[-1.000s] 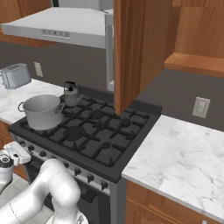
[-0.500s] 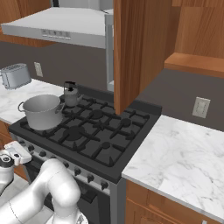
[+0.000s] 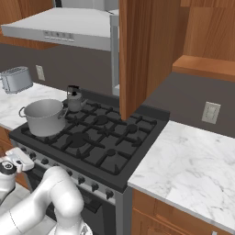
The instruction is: Pick the kettle from the cabinet and place it on a stove burner. Then pick the pot from the counter and place it on another stove burner. Finally, turn both burners on.
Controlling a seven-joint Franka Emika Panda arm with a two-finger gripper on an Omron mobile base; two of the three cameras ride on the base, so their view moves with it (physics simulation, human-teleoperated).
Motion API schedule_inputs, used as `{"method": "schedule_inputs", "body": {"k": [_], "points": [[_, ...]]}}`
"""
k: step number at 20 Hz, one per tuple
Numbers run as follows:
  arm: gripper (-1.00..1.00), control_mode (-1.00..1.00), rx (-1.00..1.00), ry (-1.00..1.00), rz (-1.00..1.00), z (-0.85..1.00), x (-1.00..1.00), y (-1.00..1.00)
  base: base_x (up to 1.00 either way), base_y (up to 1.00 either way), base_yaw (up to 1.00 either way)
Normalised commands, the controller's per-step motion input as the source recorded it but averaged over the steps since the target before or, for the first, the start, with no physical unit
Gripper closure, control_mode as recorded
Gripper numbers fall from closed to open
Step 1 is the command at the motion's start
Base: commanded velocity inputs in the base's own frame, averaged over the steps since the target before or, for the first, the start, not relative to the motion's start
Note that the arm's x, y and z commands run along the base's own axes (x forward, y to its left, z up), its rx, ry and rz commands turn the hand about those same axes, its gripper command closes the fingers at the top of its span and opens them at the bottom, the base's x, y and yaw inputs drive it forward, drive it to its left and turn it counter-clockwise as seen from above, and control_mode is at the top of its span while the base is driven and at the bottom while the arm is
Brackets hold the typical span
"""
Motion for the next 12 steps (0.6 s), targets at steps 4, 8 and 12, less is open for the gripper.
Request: {"method": "schedule_inputs", "body": {"k": [4, 8, 12], "points": [[1.00, -1.00, 0.00, -0.01, 0.00, 0.00, 0.23, 0.03, 0.00, 0.00, 0.00], [1.00, -1.00, 0.00, -0.01, 0.00, 0.00, 0.15, 0.00, 0.00, 0.00, 0.00], [1.00, -1.00, -0.02, 0.00, 0.00, 0.00, 0.07, 0.01, 0.00, 0.00, 0.00]]}}
